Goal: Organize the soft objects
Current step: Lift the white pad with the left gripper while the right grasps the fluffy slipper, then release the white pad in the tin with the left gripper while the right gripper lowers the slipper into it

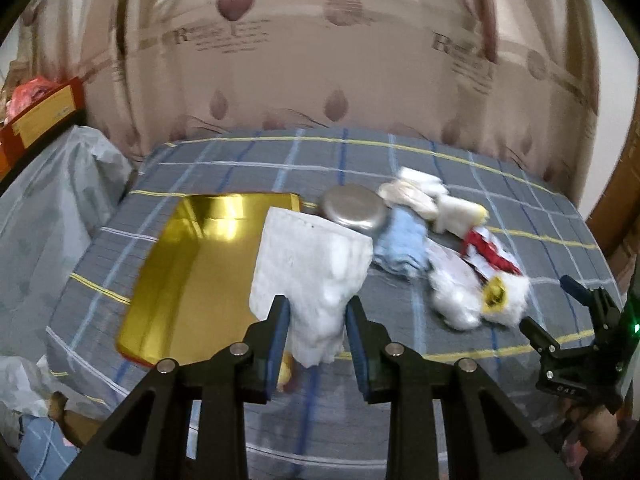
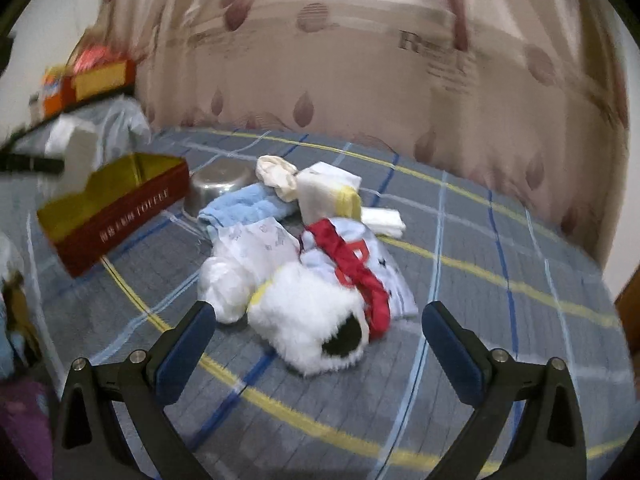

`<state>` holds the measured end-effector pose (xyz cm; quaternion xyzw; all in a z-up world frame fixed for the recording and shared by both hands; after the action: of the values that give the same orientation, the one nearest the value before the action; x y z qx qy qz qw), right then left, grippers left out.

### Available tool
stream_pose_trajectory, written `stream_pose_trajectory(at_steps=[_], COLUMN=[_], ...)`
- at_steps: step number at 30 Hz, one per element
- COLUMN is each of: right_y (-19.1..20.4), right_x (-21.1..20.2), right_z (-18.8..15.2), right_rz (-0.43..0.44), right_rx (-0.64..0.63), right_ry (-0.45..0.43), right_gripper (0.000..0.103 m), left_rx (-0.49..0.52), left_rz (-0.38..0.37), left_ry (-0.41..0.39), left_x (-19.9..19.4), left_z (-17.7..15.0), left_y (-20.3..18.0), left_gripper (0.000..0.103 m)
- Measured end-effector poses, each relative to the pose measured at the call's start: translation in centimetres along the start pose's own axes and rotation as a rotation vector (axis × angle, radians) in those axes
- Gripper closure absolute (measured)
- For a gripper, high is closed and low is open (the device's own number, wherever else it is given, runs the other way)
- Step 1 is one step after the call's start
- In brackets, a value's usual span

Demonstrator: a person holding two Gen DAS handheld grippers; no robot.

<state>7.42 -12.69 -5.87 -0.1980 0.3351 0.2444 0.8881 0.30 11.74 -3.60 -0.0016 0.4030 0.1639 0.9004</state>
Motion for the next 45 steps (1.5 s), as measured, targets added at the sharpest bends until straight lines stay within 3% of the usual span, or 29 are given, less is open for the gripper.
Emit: stream_pose_trajectory(at_steps=[4,7,9,10,11,14,16,20,23,26,30,36,39,42,45], right_y=[0.7,0.5,0.2,-0.1,-0.2,-0.8,-0.9,-0.3,0.6,2.5,6.2,12.6,15.0,16.6,17.9], right_x=[2.3,3.5,4.2,4.5,4.7,4.7,4.0,2.0,0.7,-0.4,0.2,6.5,11.0,14.9,17.9], right_z=[0.4,0.1,-0.1,-0.3,-0.4,-0.2,0.2,1.3,2.7,5.7,10.1,15.9,17.2,17.9,17.9], right_rz=[-0.036,-0.002,0.027,0.054,0.065,0.108,0.125,0.143,0.168,0.237,0.353,0.510,0.533,0.531,0.507], right_rx=[-0.171,-0.204,-0.195,-0.175,-0.161,-0.081,-0.049,-0.022,-0.009,0.002,-0.006,0.010,0.030,0.051,0.048], right_ry=[0.085,0.142,0.188,0.214,0.226,0.229,0.216,0.175,0.137,0.081,0.033,0.049,0.097,0.149,0.200], right_gripper=[0.000,0.001,0.013,0.036,0.051,0.057,0.060,0.060,0.060,0.060,0.060,0.060,0.060,0.060,0.060], left_rx=[-0.015,-0.013,-0.024,-0.027,-0.031,-0.017,0.001,0.021,0.037,-0.038,-0.168,-0.269,-0.336,-0.408,-0.451], left_rz=[0.051,0.057,0.057,0.055,0.056,0.050,0.098,0.141,0.135,0.129,0.103,0.058,0.076,0.083,0.064], left_ry=[0.012,0.048,0.078,0.107,0.122,0.161,0.158,0.168,0.181,0.154,0.058,0.093,0.087,0.080,0.001], left_x=[1.9,4.5,6.6,8.2,9.1,12.4,13.7,15.8,16.6,15.1,9.7,3.3,0.6,-0.9,-2.2], left_z=[2.0,3.2,3.9,4.4,4.5,5.2,5.5,5.9,6.0,6.3,6.0,1.1,-2.2,-4.5,-5.9], left_y=[3.4,5.6,6.9,7.5,7.8,8.1,8.3,8.5,8.6,9.6,11.1,11.3,11.7,12.1,12.9], left_gripper=[0.071,0.071,0.071,0.071,0.071,0.071,0.070,0.058,0.058,0.058,0.055,0.050,0.039,0.038,0.037])
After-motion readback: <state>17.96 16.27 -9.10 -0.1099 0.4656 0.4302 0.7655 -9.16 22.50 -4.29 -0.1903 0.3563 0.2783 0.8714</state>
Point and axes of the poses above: each gripper's, at about its wrist camera, not at the fingertips, and x roughly the way its jaws point, y to its left, z to its top, the point moved 6 cm from there along x, roughly the way its jaws point, and after that the axes turned 12 degrees about z, right-handed, at the moved point
